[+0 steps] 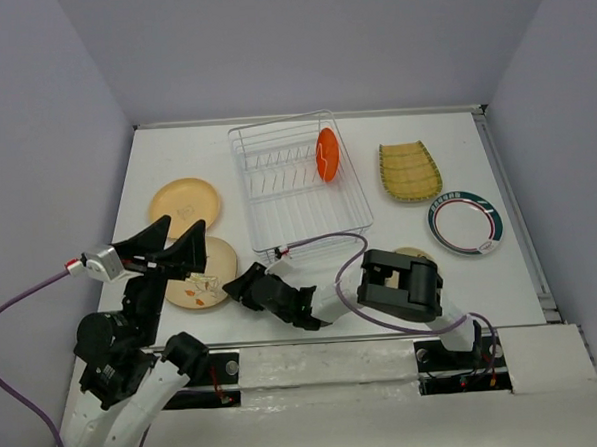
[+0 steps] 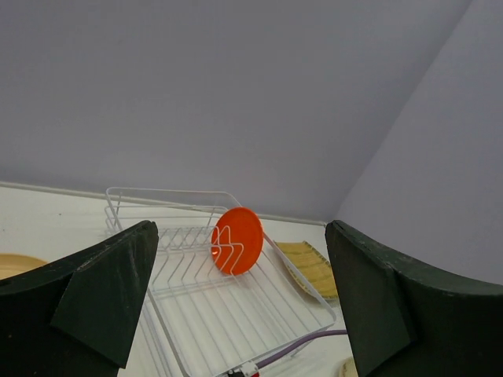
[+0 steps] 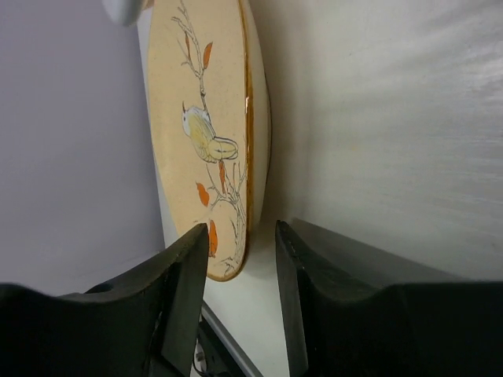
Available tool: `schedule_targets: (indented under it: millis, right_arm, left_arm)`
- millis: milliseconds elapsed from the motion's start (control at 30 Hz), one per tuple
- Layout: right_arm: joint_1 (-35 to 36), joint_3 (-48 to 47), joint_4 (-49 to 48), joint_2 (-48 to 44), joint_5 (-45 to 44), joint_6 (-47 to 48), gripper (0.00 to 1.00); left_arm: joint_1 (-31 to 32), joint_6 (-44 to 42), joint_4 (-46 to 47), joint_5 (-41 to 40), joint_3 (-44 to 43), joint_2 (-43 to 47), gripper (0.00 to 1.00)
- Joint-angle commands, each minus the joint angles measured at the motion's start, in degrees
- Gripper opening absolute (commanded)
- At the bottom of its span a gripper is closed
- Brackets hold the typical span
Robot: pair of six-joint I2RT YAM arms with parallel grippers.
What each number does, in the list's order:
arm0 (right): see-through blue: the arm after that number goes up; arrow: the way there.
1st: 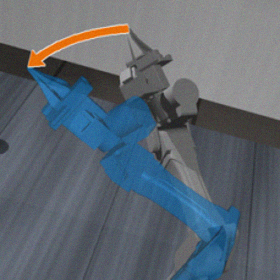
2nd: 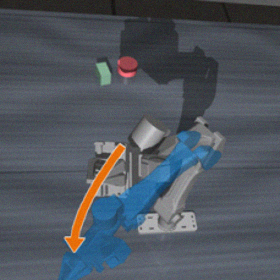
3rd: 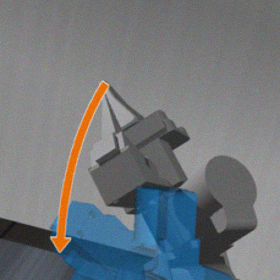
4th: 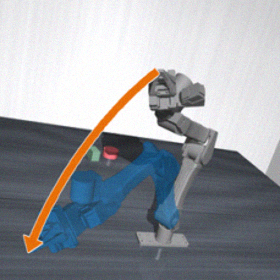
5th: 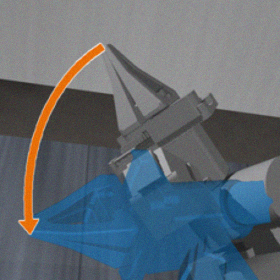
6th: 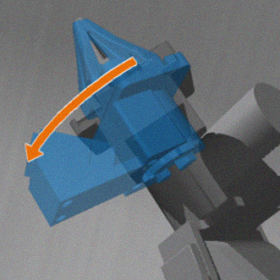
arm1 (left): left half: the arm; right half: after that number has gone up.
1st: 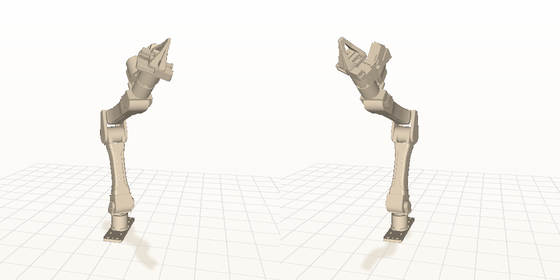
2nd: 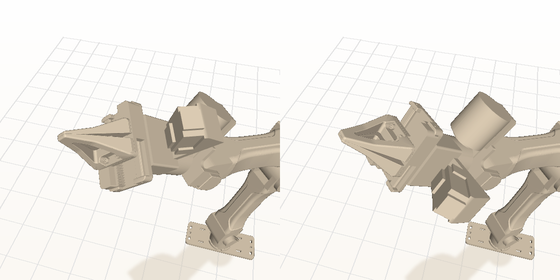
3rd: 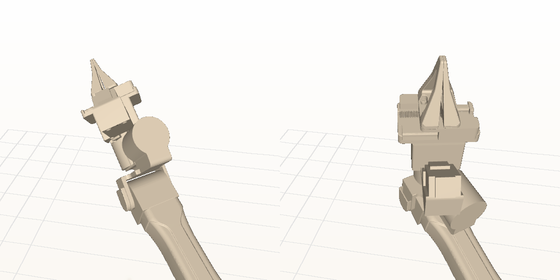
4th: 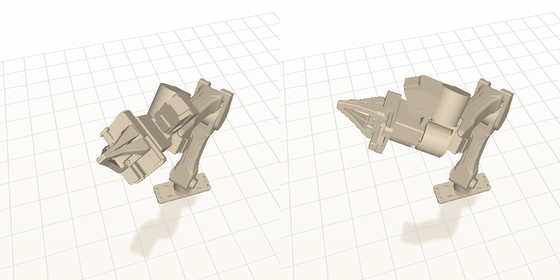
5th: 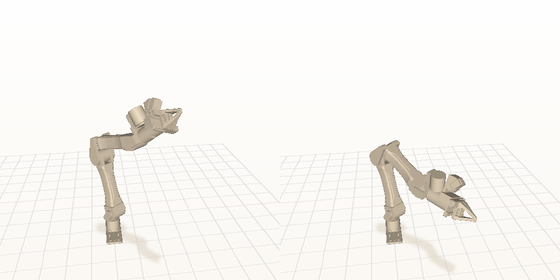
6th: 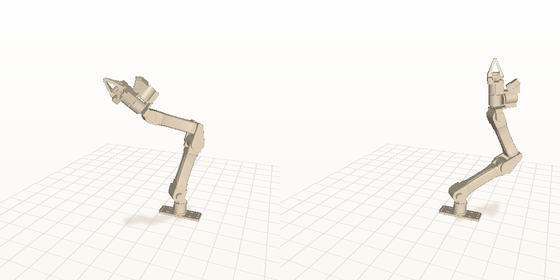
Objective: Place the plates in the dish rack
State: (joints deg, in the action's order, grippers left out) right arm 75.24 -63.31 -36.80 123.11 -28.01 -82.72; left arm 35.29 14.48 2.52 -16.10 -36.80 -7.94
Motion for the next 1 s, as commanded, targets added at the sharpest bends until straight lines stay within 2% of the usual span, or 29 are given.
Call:
schedule_targets:
  millis: [0, 67, 167, 333, 367, 400, 433, 533, 767, 933, 967]
  right_arm:
    - [-1.33, -0.76, -1.26, 0.64, -0.56, -1.57, 0.42]
    - [-2.46, -1.37, -0.56, 1.43, 1.37, -2.45, 0.41]
    - [-3.08, -2.52, 0.93, 1.87, 3.57, -2.28, 0.31]
    - [-3.08, -6.73, 4.88, 2.13, 4.98, 0.53, 0.31]
    - [-3.08, -8.22, 9.76, 2.22, 4.55, 2.80, 0.29]
    - [-3.08, -10.15, 13.03, 2.57, 4.11, 3.26, 0.16]
    - [-3.08, -11.65, 15.59, 3.27, 4.97, 3.26, 0.11]
    - [-2.48, -11.14, 15.09, 2.84, 4.99, 3.87, 0.08]
    - [-1.85, 1.68, 15.53, -7.34, 0.94, 4.06, 0.07]
    - [-1.33, 16.16, 17.89, -18.40, -1.08, 0.98, 0.07]
    - [-1.33, 17.59, 18.16, -19.48, -1.08, 1.07, 0.11]
  left_arm:
    - [1.01, -0.33, 3.45, 0.45, -0.56, 1.44, 0.99]
    - [1.27, -0.33, 3.45, 0.28, -0.56, 1.88, 0.99]
    - [1.45, -0.42, 3.36, 0.28, -0.56, 2.32, 0.99]
    - [1.80, -0.42, 3.28, 0.10, -0.56, 2.41, 0.99]
    - [1.80, -0.42, 3.28, 0.10, -0.56, 2.41, 0.99]
    - [1.98, -0.50, 3.28, 0.01, -0.56, 2.41, 0.99]
    - [1.98, -0.51, 3.19, 0.01, -0.56, 2.41, 0.99]
    - [2.06, -0.51, 3.01, -0.16, -0.56, 2.32, 0.99]
    - [2.15, -0.51, 2.84, 0.01, -0.56, 1.71, 0.99]
    - [2.07, -0.51, 2.75, -0.07, -0.56, 1.09, 0.99]
    - [2.07, -0.42, 2.75, -0.07, -0.56, 1.09, 0.99]
